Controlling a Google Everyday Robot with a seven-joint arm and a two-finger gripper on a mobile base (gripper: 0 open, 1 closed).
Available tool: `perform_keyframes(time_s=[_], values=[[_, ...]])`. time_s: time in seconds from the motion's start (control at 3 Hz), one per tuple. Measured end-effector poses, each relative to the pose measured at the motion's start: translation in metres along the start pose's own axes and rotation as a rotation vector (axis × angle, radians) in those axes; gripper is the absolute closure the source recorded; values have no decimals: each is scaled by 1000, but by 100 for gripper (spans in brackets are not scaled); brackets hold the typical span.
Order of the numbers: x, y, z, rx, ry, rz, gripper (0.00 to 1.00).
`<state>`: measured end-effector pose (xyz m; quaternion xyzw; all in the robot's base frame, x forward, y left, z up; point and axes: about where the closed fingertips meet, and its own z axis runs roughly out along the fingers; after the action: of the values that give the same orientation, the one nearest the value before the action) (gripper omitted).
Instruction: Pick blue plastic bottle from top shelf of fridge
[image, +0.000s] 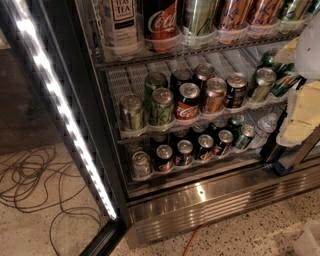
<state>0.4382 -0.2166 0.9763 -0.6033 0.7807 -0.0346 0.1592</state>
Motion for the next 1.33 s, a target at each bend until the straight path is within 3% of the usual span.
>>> perform_keyframes(time_s=[0.33, 0.67, 1.33], values=[[0, 0, 0, 0, 0, 0, 0], [-8, 8, -6, 8, -73, -7, 0], [-51, 42, -23, -4, -350, -74, 0]])
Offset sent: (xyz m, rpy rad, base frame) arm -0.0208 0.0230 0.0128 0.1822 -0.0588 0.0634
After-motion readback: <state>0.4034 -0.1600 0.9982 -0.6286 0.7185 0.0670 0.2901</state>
